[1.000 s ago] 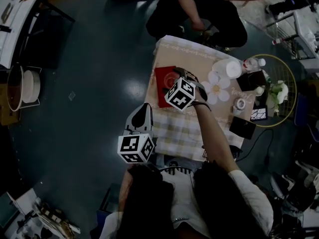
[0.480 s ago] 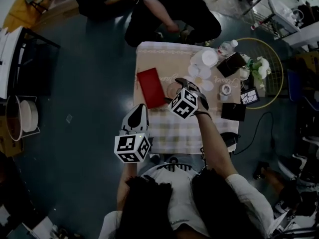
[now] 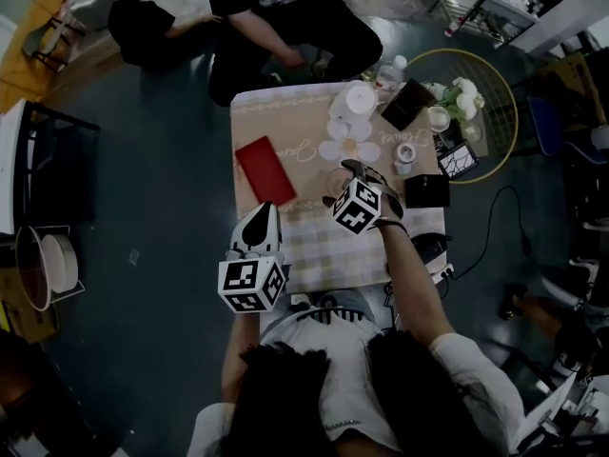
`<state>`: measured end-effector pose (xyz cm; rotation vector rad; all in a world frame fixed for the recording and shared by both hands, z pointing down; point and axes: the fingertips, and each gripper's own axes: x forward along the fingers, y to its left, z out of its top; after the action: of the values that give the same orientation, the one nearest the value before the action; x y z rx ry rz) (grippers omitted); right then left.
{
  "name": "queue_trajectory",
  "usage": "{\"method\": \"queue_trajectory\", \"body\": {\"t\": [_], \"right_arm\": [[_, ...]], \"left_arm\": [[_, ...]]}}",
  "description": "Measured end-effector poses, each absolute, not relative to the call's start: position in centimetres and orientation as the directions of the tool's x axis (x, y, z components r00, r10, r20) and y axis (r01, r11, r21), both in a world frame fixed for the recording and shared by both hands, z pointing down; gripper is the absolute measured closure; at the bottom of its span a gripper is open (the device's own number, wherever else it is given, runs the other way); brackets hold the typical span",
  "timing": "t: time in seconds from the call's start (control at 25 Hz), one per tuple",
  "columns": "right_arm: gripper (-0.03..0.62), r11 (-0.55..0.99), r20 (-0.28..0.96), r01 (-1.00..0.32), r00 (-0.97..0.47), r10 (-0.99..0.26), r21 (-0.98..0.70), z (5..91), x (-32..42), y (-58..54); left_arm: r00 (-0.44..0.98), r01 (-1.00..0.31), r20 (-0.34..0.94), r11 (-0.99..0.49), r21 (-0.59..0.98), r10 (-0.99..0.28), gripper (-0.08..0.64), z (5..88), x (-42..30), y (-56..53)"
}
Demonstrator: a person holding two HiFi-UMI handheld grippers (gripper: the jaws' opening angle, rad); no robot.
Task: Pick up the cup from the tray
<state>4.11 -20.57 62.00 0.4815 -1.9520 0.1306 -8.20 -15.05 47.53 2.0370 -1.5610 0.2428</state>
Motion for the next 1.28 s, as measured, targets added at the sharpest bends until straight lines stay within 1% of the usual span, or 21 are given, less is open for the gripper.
{"method": "queue_trajectory", "body": {"t": [0.16, 0.4, 0.72, 1.08, 1.28], "right_arm": [[0.186, 0.906, 0.907, -0.402, -0.319, -0.276, 0.134, 62.9, 6.1, -19.7], [0.186, 0.909, 0.924, -0.404, -0.301, -0.234, 0.099, 64.8, 7.0, -17.9], [0.186, 0.926, 0.942, -0.371, -0.279, -0.189, 0.076, 66.8, 6.8, -16.3], [0.184, 0.906, 0.933, -0.416, -0.293, -0.209, 0.072, 67.0, 7.4, -16.1], [0.184, 0.895, 0.908, -0.442, -0.345, -0.237, 0.065, 65.8, 6.8, -16.5]], "left_arm": [[0.327, -0.931, 0.466, -0.196, 0.307, -0.822, 0.552, 47.7, -7.1, -15.0], [0.338, -0.930, 0.486, -0.208, 0.302, -0.806, 0.552, 48.2, -6.3, -14.7], [0.313, -0.939, 0.489, -0.190, 0.286, -0.814, 0.552, 48.1, -7.6, -14.5], [0.290, -0.945, 0.514, -0.156, 0.287, -0.808, 0.552, 49.2, -9.0, -14.0], [0.288, -0.947, 0.541, -0.151, 0.284, -0.790, 0.552, 50.1, -9.3, -13.3]]}}
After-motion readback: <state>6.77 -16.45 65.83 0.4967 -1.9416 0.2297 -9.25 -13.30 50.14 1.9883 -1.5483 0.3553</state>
